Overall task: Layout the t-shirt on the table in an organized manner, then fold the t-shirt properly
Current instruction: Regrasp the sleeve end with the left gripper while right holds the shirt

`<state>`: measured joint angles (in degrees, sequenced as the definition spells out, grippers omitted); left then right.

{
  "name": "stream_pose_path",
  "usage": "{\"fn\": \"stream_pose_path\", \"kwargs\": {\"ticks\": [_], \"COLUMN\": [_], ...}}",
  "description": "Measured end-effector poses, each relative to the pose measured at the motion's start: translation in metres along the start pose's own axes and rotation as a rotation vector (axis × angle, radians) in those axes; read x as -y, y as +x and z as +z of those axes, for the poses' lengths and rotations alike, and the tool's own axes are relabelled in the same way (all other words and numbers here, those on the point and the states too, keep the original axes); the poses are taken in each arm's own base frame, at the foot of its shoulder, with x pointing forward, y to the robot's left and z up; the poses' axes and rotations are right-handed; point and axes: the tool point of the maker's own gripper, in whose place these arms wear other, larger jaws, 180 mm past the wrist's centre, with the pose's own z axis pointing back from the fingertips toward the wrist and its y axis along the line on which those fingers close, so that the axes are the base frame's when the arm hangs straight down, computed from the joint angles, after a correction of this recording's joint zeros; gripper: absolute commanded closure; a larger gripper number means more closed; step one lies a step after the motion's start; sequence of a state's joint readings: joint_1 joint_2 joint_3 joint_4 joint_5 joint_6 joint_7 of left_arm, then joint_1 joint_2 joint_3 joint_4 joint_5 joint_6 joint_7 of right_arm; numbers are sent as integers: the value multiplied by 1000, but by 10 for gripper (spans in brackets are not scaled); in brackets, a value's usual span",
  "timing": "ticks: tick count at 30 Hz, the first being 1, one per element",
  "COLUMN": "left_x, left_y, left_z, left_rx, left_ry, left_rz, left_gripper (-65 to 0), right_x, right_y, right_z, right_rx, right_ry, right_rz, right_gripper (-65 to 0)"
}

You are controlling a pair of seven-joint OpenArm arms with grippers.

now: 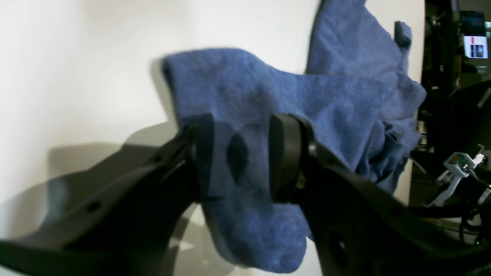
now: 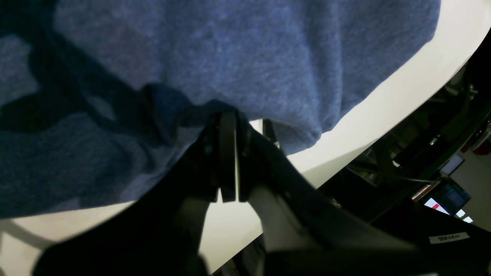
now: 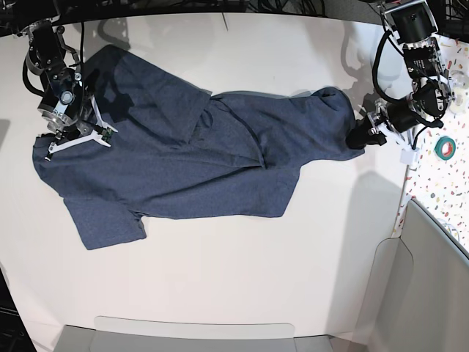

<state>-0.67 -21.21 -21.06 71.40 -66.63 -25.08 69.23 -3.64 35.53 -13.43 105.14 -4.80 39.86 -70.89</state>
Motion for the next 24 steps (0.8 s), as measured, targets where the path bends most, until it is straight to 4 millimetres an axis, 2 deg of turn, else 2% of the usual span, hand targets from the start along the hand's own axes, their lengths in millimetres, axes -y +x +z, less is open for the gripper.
{"fn": "stream_pose_path", "kwargs": {"ticks": [5, 8, 11, 14, 17, 24], "left_x": [-10, -11, -11, -26, -31, -20], "left_y": [16, 18, 23, 19, 15, 19], "left_z": [17, 18, 14, 13, 10, -6], "left_rx": [13, 28, 81, 65, 56, 63], "left_ry": [45, 48, 44, 117, 145, 129], "left_rz": [-37, -36, -20, 19, 7, -9], "left_gripper": [-220, -211, -203, -203, -203, -203], "right_x": [-1, -1, 0, 0, 0, -8], "right_y": [-1, -1, -2, -2, -2, -5], "right_z": [0, 0, 0, 0, 0, -1], "right_rx": [-2, -2, -5, -5, -6, -12], "right_ry": [3, 2, 0, 0, 0, 15], "right_rz": [1, 1, 4, 4, 4, 10], "right_gripper": [0, 0, 0, 0, 0, 0]}}
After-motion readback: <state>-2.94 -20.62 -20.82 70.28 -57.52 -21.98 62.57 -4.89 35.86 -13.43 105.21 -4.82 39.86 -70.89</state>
